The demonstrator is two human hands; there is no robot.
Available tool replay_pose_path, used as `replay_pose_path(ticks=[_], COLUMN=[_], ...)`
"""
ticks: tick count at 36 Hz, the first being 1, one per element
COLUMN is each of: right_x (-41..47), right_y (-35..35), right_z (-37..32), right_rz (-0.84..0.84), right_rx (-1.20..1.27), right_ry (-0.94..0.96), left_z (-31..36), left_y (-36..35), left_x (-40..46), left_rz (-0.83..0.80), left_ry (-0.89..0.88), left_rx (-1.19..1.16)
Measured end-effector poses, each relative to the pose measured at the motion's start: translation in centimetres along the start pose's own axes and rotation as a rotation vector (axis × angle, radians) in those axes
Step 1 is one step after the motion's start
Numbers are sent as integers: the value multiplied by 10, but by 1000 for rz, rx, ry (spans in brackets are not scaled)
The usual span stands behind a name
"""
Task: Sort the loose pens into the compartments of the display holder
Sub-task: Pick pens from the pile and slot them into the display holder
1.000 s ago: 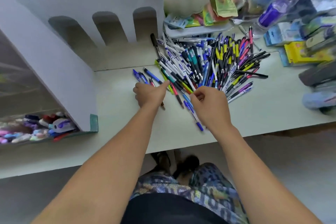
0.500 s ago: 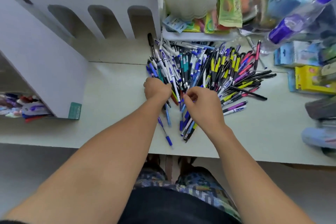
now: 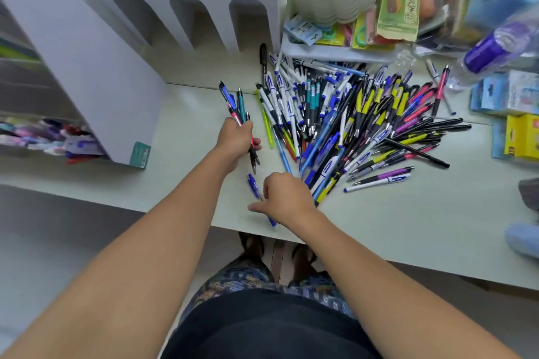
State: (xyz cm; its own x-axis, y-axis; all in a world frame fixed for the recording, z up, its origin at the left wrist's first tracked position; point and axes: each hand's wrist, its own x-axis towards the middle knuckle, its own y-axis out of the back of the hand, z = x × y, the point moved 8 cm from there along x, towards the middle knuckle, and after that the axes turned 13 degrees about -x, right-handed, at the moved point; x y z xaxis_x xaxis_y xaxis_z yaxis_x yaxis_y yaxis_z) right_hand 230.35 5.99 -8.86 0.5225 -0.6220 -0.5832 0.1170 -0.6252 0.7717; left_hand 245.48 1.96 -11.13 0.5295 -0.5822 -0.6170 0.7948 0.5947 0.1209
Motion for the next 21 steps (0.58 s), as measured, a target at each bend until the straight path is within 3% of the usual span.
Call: replay_pose_path(ticks=[3,8,13,16,18,21], right_x=[14,32,30,18,18,20], right_y=[-12,4,46,89,111,139], right_z=[-1,28,45,40,26,12], right_rz=[24,198,436,595,518,458], right_rx=[-68,95,331,688,939,1003], right_ry=[-44,-212,-262,-202,-95,25], left_z=[4,7,3,5,9,17], left_y=[17,31,25,12,2,-13], left_x=[-4,-24,-55,-80,-96,-112], left_rz=[-37,-176,-346,-502,-611,-717], left_ry=[-26,11,49,62,71,86], left_rx=[25,12,-70,-115,-94,-25])
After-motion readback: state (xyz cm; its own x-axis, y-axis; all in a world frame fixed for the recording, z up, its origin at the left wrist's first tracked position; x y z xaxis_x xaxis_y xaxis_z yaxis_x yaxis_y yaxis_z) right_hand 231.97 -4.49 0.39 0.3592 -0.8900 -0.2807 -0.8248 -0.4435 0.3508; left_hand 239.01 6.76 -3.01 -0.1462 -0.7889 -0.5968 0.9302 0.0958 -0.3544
